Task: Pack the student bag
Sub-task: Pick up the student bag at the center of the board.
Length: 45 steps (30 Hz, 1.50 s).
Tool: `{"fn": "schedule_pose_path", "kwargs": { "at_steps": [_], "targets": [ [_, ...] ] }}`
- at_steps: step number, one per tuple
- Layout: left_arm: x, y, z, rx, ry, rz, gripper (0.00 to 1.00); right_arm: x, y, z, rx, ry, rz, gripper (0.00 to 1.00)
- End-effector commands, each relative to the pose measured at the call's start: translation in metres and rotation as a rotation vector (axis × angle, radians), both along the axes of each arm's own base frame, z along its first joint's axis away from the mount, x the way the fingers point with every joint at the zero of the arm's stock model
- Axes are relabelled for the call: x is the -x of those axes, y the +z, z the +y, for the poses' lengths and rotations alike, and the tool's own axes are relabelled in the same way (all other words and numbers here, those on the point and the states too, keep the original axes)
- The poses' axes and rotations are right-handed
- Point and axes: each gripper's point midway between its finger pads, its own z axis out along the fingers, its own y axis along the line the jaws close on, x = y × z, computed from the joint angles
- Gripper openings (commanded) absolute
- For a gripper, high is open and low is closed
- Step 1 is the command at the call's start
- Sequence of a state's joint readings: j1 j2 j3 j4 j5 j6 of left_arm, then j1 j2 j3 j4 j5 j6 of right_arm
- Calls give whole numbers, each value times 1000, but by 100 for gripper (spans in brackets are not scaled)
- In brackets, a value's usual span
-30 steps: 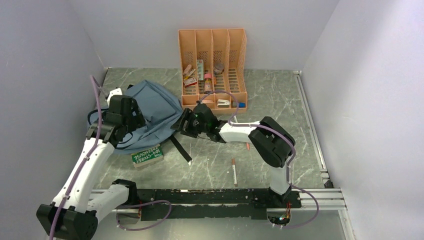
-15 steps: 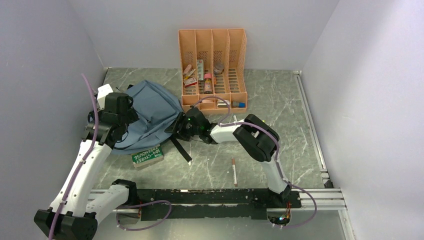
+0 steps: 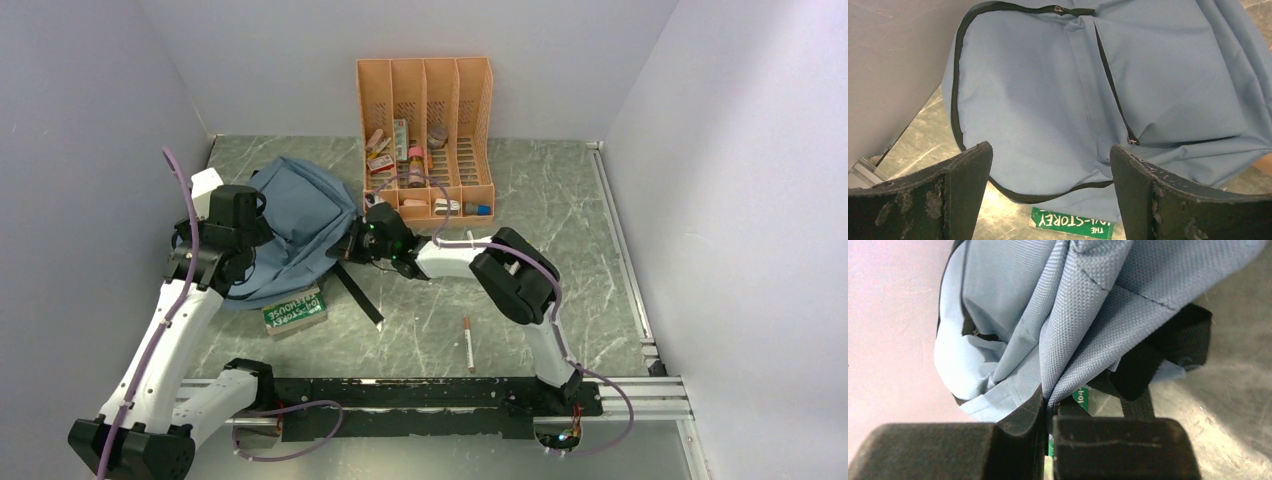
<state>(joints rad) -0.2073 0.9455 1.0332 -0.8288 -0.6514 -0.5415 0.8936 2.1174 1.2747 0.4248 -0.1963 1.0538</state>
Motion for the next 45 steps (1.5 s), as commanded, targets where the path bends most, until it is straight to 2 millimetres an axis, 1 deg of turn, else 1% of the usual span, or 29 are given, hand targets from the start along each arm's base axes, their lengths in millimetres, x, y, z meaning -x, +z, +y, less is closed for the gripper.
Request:
{"fn": "schedule_pose_path", "kwargs": {
  "at_steps": [1, 4, 7, 10, 11, 14, 17, 19, 22, 25, 27, 29, 32, 35, 39, 42, 45],
  "targets": [
    [0, 18, 9, -30, 37, -47, 91, -5, 75, 12, -16, 101, -263, 0],
    [-2, 23, 8, -30, 30, -58, 91, -6, 113, 17, -41, 140, -342, 0],
    [-3, 26, 7, -24, 28, -70, 90, -10, 150, 26, -85, 147, -377, 0],
    [-2, 31, 8, -19, 34, -85, 90, -15, 184, 41, -156, 156, -383, 0],
    [-1, 32, 8, -20, 37, -87, 90, -18, 201, 48, -189, 162, -391, 0],
    [2, 41, 12, -26, 54, -108, 90, -21, 224, 67, -255, 190, -379, 0],
    [11, 52, 20, -47, 98, -128, 91, -27, 245, 81, -299, 201, -401, 0],
    [17, 61, 26, -60, 127, -149, 91, -32, 259, 89, -312, 198, -437, 0],
    [27, 74, 34, -74, 164, -183, 91, -39, 282, 93, -335, 185, -494, 0],
    [37, 90, 40, -75, 200, -229, 91, -44, 306, 93, -365, 157, -562, 0],
    [43, 102, 44, -71, 214, -267, 91, -46, 325, 89, -403, 131, -605, 0],
    [50, 112, 47, -71, 231, -296, 91, -48, 340, 87, -426, 106, -636, 0],
    [58, 121, 51, -71, 250, -323, 90, -46, 364, 84, -462, 97, -667, 0],
    [67, 127, 53, -62, 258, -348, 90, -38, 391, 72, -496, 84, -712, 0],
    [77, 138, 56, -51, 266, -380, 90, -31, 420, 53, -492, 54, -766, 0],
    [85, 146, 57, -40, 270, -408, 90, -23, 434, 42, -486, 57, -782, 0],
    [87, 148, 56, -29, 265, -421, 90, -17, 444, 33, -482, 55, -784, 0]
  ]
}}
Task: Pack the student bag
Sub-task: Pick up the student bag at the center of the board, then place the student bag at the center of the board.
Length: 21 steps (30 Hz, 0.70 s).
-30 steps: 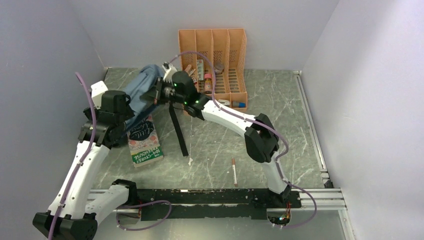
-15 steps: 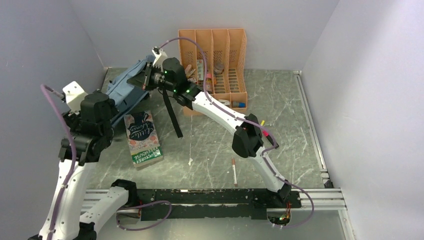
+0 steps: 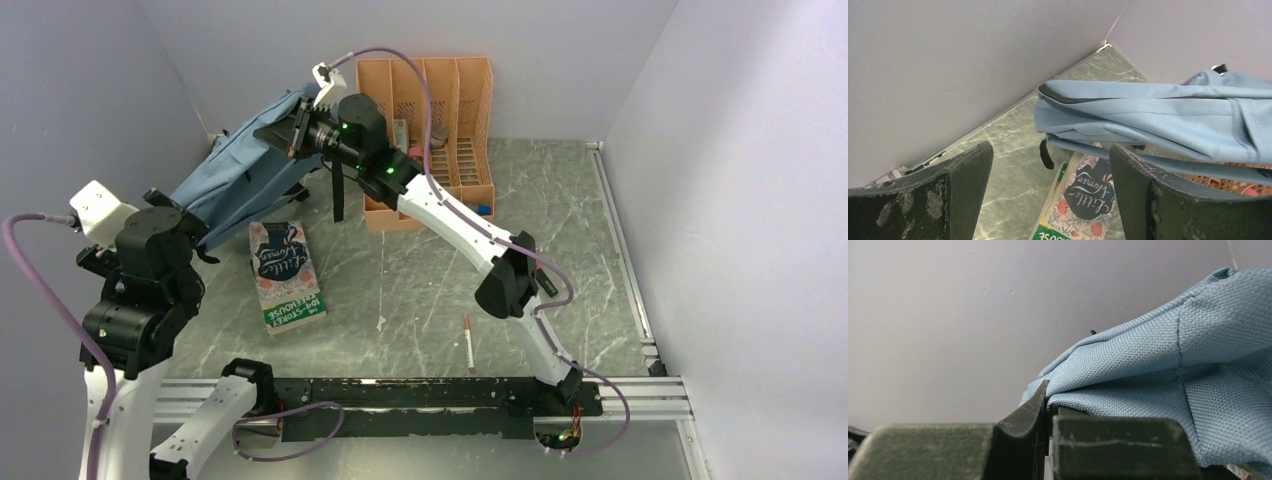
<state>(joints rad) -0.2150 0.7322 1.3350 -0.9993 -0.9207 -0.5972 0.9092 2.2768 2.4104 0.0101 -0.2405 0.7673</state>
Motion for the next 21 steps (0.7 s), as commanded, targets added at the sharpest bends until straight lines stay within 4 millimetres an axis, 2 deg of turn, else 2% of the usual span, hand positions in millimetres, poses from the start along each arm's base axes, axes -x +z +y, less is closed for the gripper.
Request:
{"fn": "schedule_pose_path", "kwargs": {
  "at_steps": [1, 8, 12, 14, 18, 21],
  "targets": [
    [12, 8, 4, 4, 19, -27, 90, 34, 118, -46, -188, -12, -174, 0],
    [15, 9, 3, 21, 5, -42, 90, 48, 147, -63, -206, -5, -226, 0],
    [19, 13, 4, 20, 7, -53, 90, 43, 143, -76, -158, -21, -226, 0],
    [19, 13, 3, 21, 4, -53, 90, 41, 126, -80, -103, 0, -215, 0],
    [21, 13, 3, 22, -2, -60, 90, 39, 75, -91, 55, 54, -194, 0],
    [17, 10, -2, 26, -31, -57, 89, 36, 35, -110, 152, 106, -216, 0]
  ]
}}
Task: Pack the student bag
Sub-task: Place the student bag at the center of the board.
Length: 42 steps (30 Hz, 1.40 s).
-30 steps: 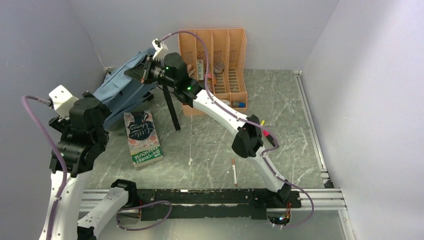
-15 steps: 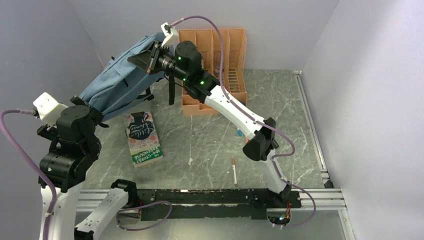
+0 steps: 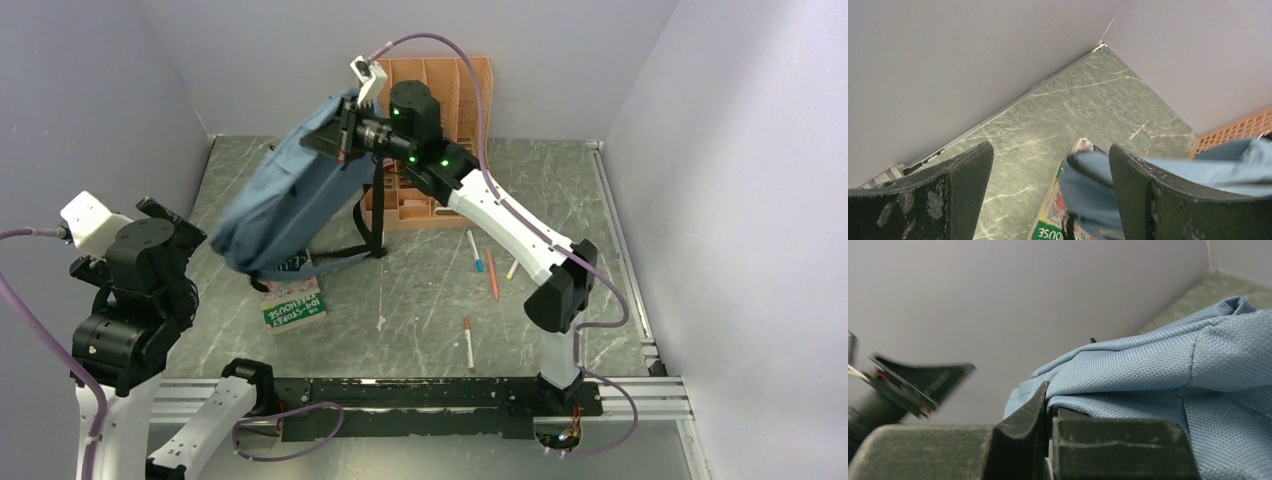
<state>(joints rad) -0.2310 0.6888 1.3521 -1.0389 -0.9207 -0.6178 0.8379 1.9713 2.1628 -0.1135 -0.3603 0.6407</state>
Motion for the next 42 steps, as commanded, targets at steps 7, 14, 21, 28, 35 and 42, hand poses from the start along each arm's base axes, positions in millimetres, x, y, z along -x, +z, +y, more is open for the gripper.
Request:
{"fn": "schedule_pose_path", "kwargs": {
  "at_steps": [7, 14, 21, 28, 35, 42],
  "targets": [
    [-22, -6, -24, 8, -151, 1, 88, -10, -56, -86, 180, 296, -153, 0],
    [-57, -37, -63, 32, -360, 58, 86, -15, -137, -120, 484, 342, -128, 0],
    [-81, -81, -97, 92, -493, 145, 84, -44, -221, -202, 781, -134, 56, 0],
    [-97, -111, -116, 125, -564, 185, 86, -73, -250, -270, 743, -469, 163, 36],
    [-103, -138, -111, 119, -517, 251, 88, -88, -228, -314, 673, -791, 190, 58],
    [-116, -162, -109, 114, -475, 321, 88, -67, -194, -260, 465, -602, 170, 65]
  ]
}}
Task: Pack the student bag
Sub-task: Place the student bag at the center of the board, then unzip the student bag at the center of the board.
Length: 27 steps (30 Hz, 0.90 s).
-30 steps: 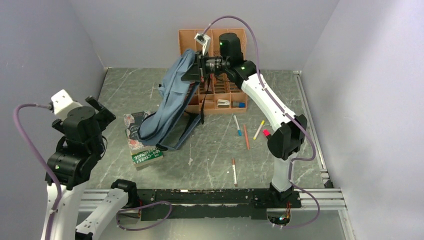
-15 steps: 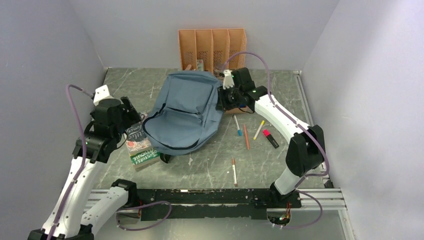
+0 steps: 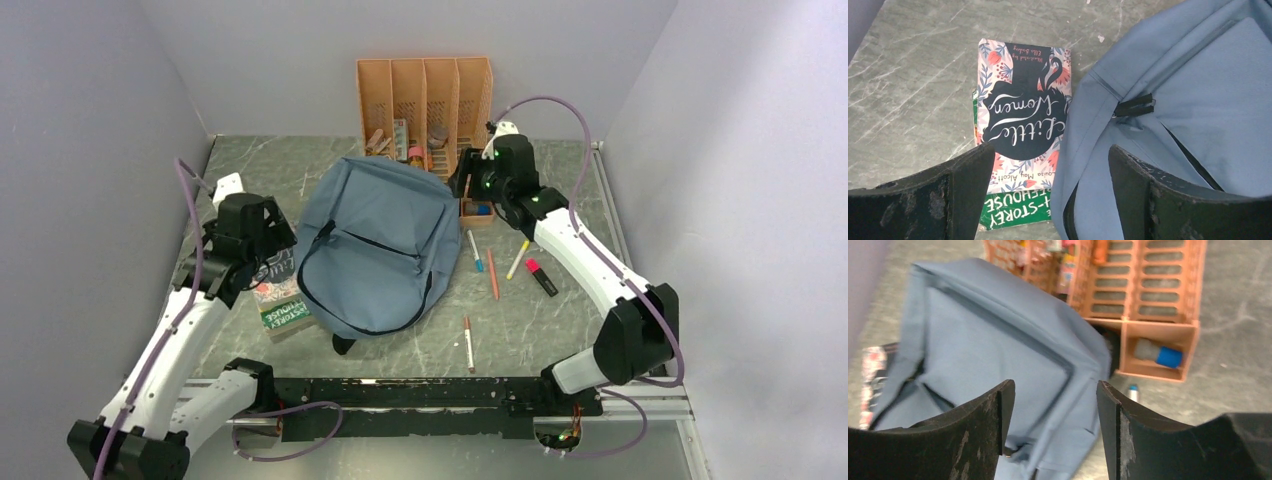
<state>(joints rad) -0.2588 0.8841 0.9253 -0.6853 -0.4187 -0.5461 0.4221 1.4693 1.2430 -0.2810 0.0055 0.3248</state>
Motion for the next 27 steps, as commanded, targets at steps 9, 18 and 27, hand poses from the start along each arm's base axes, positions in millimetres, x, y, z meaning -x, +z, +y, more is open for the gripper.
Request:
{"fn": "schedule_pose_path", "kwargs": {
  "at_steps": [9, 18, 27],
  "targets": [
    [-58, -24, -36, 27, -125, 11, 89, 50, 5, 147, -259, 275, -1, 65],
    [-90, -49, -68, -138, -484, 189, 82, 37, -48, 144, -148, 228, 61, 65],
    [-81, -60, -74, -233, -664, 240, 79, 46, -62, 141, -132, 299, 88, 65]
  ]
}}
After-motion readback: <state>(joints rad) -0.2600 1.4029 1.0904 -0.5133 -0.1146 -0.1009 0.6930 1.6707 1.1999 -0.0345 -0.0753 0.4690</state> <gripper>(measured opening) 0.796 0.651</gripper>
